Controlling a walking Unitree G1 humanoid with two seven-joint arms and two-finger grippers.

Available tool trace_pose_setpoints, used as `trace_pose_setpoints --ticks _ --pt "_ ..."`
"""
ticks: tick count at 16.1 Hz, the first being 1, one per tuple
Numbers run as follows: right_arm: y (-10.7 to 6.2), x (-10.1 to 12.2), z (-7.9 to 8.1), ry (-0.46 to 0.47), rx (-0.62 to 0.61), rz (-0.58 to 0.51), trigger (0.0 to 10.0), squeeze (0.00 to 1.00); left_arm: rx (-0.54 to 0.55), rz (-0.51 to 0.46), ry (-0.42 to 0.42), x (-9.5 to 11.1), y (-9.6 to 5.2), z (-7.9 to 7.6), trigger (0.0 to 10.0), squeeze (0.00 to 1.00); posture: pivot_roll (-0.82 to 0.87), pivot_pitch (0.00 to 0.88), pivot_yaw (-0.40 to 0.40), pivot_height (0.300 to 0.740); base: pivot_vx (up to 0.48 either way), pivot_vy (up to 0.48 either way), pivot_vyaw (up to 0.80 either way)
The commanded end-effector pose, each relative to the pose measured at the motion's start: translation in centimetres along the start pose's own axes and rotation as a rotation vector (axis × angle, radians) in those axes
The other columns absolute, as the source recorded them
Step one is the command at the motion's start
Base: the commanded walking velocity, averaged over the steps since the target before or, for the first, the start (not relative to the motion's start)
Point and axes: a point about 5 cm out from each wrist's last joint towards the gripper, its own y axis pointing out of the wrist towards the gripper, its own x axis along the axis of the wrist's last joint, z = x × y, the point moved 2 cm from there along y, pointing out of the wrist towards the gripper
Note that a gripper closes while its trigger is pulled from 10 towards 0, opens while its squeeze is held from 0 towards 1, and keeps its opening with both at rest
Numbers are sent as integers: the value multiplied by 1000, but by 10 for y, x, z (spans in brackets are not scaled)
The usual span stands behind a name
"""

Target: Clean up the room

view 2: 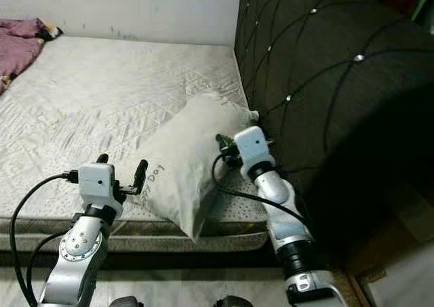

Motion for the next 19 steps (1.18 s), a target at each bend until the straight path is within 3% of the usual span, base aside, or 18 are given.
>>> trace_pose_setpoints --ticks 1,4,9,15,19 --pt "2 3 0 2 6 -11 10000 0 2 0 5 1 0 3 10000 0 4 0 -55 740 0 0 0" --pt "2 3 -1 2 2 -10 10000 0 2 1 5 1 0 3 10000 0 5 0 -55 740 0 0 -727" --pt "2 5 1 -35 15 -20 10000 0 -2 0 0 1 1 2 10000 0 3 0 -54 740 0 0 0" --pt "2 5 2 -37 19 -24 10000 0 -18 -10 -6 3 1 1 10000 0 2 0 -55 740 133 0 766" --pt "2 5 2 -25 17 -22 10000 0 -32 -15 0 3 0 -1 10000 0 1 0 -52 740 310 0 0"
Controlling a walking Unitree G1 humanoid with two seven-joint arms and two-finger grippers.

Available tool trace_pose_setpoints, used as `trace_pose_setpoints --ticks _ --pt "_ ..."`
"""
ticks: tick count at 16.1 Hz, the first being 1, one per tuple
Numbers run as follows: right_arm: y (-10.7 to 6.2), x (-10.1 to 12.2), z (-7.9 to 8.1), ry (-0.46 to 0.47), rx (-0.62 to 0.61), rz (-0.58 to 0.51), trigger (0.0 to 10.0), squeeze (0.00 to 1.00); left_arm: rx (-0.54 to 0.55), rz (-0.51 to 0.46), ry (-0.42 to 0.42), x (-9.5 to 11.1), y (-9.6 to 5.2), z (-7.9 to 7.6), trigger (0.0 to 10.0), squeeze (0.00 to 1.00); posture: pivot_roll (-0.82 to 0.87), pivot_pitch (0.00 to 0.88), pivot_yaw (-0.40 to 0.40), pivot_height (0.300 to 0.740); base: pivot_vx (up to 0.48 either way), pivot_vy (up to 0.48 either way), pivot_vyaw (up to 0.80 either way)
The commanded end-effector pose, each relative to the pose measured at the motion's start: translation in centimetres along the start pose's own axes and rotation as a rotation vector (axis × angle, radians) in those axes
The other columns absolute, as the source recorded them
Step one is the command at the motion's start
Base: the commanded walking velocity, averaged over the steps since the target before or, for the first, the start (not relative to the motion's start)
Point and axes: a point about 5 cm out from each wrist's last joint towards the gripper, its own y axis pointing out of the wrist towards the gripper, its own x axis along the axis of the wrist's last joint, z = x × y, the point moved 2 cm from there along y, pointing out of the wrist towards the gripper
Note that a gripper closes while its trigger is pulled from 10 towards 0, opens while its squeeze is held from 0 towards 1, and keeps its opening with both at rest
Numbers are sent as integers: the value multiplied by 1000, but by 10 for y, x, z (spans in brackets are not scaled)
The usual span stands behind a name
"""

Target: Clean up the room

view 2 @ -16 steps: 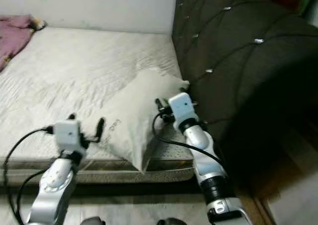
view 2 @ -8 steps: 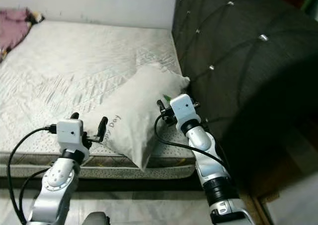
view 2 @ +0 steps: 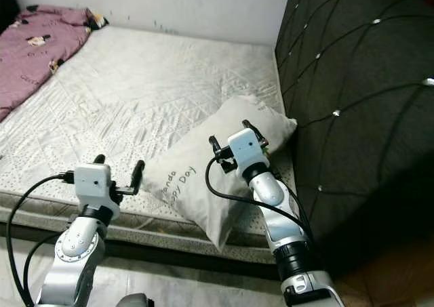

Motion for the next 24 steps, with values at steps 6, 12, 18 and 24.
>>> trace_pose_setpoints --ticks 6,12,18,24 --pt "2 2 -4 4 -11 -5 10000 0 -14 -10 3 3 2 -1 10000 0 1 0 -49 740 114 0 0" --pt "1 0 -4 16 -11 -1 10000 0 34 19 -9 -1 3 5 10000 0 3 0 -50 740 0 0 0" --pt "1 0 -3 13 -4 -1 10000 0 28 17 -16 -1 3 4 10000 0 5 0 -53 740 0 480 0" --pt "2 0 -4 18 -3 1 10000 0 28 8 -17 0 3 4 10000 0 5 0 -56 740 0 147 0"
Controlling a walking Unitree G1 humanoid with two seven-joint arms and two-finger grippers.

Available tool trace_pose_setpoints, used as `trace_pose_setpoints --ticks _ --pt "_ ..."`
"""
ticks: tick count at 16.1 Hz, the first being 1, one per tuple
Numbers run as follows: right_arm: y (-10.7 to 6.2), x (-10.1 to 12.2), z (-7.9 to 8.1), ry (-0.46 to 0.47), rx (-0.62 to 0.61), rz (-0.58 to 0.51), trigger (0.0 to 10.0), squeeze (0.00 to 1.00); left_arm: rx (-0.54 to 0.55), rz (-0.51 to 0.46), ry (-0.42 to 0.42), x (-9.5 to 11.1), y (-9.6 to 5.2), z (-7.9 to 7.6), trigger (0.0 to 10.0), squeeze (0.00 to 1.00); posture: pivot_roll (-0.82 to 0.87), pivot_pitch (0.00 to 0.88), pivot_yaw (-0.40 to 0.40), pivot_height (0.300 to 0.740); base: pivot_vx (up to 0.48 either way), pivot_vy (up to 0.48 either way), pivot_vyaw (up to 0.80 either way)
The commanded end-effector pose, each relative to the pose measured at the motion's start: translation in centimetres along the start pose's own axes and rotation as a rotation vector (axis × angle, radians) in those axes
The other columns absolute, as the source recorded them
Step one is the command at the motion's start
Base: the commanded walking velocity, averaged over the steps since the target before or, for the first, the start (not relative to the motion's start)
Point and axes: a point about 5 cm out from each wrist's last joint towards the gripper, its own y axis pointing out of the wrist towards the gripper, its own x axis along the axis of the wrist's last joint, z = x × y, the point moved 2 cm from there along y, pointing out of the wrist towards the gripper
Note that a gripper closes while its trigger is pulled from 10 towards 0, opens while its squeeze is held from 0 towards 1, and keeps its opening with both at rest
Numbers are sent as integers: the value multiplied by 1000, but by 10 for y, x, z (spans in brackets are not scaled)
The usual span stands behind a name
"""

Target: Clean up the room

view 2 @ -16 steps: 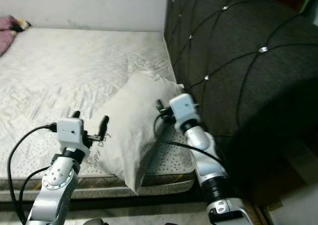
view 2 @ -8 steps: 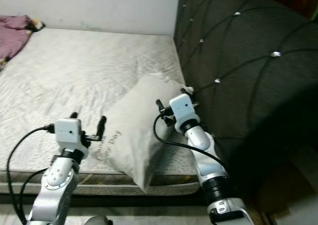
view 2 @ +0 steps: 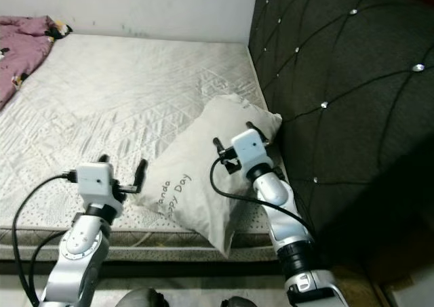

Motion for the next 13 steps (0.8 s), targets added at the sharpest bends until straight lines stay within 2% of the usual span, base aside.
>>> trace_pose_setpoints --ticks 1,2,4,8,10,12,13 --pt "3 5 -1 8 -4 -15 10000 0 13 -9 14 3 1 4 10000 0 5 0 -56 740 0 0 0" --pt "3 5 -1 10 -5 -13 10000 0 16 -13 9 4 1 4 10000 0 5 0 -56 740 0 0 0" --pt "3 3 -3 26 -12 0 10000 0 44 -25 8 7 1 10 10000 0 5 0 -54 740 0 0 -800" --pt "-5 0 -3 15 -15 4 10000 0 161 -2 39 7 -13 25 10000 0 12 0 -53 740 0 0 0" --pt "-8 -1 -1 25 -6 7 10000 0 172 -8 52 8 -23 31 10000 0 18 0 -56 740 0 0 0" --pt "-8 1 1 35 1 1 10000 0 181 -8 57 8 -24 32 10000 0 19 0 -58 740 0 0 0" --pt "-7 3 5 -21 39 -11 10000 0 180 -7 62 9 -25 31 10000 0 20 0 -60 740 0 0 800"
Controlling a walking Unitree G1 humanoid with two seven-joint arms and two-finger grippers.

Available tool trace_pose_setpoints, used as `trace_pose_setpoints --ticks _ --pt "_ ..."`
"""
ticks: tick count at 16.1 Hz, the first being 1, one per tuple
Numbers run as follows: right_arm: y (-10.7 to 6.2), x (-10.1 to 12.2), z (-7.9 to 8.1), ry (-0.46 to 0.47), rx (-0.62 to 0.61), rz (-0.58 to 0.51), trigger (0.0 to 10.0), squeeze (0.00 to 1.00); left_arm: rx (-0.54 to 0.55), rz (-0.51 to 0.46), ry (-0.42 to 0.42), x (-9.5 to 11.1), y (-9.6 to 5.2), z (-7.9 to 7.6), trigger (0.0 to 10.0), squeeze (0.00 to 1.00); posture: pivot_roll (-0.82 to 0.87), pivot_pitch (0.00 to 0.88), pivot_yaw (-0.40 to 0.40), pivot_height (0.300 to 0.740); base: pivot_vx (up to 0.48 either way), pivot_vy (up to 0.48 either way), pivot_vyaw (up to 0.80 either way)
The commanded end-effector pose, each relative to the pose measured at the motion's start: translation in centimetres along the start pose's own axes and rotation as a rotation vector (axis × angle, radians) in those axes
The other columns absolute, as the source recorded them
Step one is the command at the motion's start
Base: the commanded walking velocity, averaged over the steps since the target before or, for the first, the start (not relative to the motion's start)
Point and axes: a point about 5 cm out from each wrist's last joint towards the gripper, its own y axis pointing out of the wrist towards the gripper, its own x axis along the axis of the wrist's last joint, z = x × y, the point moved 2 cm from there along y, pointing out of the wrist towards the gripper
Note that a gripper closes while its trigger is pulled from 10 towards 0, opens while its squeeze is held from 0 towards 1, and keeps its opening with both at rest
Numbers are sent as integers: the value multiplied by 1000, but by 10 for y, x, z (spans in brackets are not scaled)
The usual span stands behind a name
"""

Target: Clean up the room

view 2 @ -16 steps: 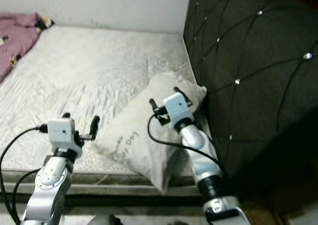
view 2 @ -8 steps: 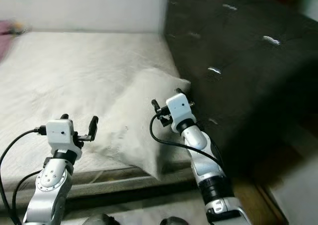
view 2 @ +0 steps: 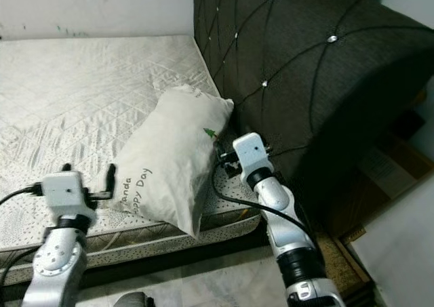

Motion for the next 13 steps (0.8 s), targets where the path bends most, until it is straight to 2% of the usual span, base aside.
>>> trace_pose_setpoints --ticks 1,2,11,13 --pt "4 12 6 -27 35 -48 10000 0 17 4 19 2 -2 4 10000 0 20 0 -60 740 0 0 800" --pt "4 14 5 -8 26 -58 10000 0 16 5 18 2 -2 4 10000 0 20 0 -61 740 0 0 800" --pt "4 16 3 -16 16 -52 10000 0 -29 7 13 4 -2 -1 10000 0 20 0 -57 740 0 0 721" --pt "5 15 1 3 -2 -48 10000 0 -49 -8 13 6 -2 -3 10000 0 19 0 -56 740 0 0 284"
